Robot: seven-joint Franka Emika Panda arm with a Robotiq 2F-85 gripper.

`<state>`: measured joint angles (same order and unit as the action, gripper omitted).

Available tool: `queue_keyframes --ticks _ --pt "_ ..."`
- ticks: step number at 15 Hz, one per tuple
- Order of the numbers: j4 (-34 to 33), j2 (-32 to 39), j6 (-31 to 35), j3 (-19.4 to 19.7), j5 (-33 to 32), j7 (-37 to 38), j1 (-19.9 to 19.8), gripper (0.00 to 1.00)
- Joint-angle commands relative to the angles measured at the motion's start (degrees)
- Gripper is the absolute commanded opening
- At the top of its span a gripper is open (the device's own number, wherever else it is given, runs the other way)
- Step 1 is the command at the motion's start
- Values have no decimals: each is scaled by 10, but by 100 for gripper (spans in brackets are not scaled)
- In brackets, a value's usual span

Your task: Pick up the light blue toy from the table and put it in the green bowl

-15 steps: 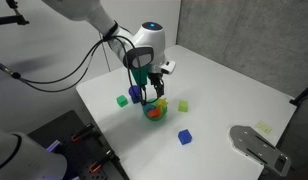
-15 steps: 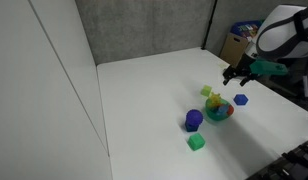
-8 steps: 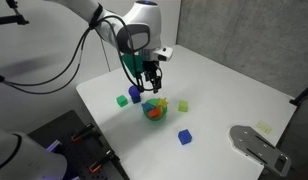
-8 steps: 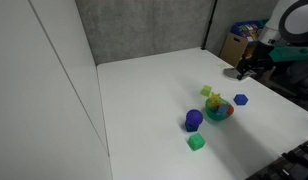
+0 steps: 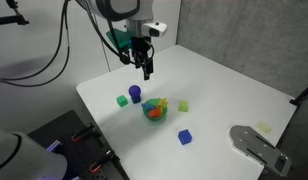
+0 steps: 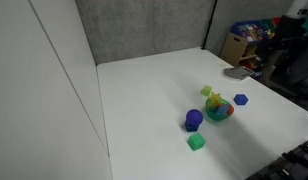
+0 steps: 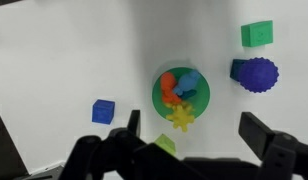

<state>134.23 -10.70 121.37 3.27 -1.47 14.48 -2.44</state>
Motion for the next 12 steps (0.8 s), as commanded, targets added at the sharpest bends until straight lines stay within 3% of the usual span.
queue_keyframes --ticks 1,7,12 --pt "-21 -52 -69 -14 -9 0 -4 100" --pt "-27 -130 -140 -25 -3 -24 -2 100" --pt "-28 -186 -182 -15 32 -86 8 100"
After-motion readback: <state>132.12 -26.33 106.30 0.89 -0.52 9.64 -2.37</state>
